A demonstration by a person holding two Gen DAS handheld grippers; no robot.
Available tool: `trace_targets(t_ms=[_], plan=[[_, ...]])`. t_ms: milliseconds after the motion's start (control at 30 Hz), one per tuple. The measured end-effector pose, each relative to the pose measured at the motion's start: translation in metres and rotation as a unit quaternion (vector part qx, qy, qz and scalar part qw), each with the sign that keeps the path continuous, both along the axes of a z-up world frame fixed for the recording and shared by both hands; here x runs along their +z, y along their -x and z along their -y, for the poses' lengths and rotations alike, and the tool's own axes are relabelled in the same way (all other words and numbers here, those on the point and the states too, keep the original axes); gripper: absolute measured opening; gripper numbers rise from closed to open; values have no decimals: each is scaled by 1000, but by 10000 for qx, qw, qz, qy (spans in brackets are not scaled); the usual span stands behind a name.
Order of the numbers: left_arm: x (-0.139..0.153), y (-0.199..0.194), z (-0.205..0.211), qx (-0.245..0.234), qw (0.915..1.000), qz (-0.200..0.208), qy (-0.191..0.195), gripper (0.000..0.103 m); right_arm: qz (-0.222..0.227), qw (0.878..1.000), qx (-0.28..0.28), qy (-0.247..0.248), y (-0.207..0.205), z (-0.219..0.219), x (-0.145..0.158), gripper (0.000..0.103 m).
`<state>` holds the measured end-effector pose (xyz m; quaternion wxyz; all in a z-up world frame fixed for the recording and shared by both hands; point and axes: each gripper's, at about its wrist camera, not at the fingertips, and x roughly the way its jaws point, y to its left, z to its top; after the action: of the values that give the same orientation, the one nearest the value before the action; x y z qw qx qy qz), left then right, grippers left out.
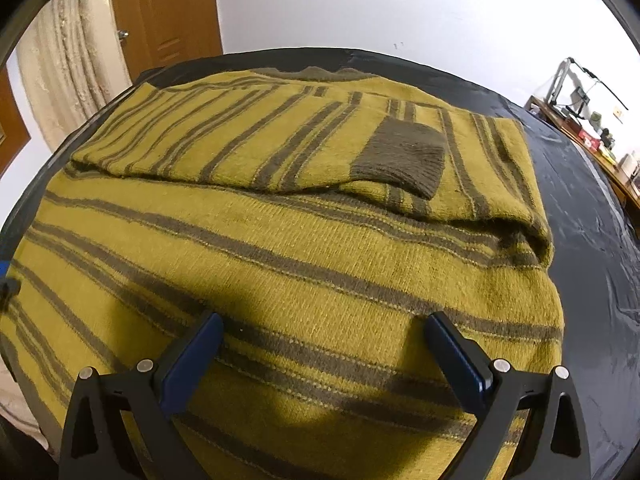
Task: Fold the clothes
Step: 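Move the left gripper to the brown ribbed hem and grasp it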
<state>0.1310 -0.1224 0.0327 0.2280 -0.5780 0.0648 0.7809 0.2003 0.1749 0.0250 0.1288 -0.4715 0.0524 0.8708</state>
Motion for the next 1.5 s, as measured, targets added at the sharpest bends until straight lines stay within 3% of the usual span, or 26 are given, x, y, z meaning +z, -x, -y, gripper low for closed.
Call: trace_targets(t_ms=[367,533,733,833,1133,1400,1500], plan=[[4,-34,60,-277,9975,175,-630,81,-124,9998,-135,-58,-4,3,0,102],[13,-46,63,-787,9925,148,-928,81,-147,9997,-155,-74,-5,3,0,102],[15,-63,92,-1081,9880,354,-1043,81,-153,9997,-188,-87,-6,4,0,102],[8,-57,77,-1170,9859,376,-1133,81,-155,9996,-212,-97,-7,4,0,102],[1,-70,85,-1256,9805,653,-1363,81,-150,9994,-286,-105,-9,5,1,102],[-29,-67,79,-1039,9723,1152,-1747,81,-154,9994,-289,-101,-9,4,1,102],[-41,-61,74,-933,9663,1399,-1949,73,-153,9994,-293,-101,-8,4,1,102]])
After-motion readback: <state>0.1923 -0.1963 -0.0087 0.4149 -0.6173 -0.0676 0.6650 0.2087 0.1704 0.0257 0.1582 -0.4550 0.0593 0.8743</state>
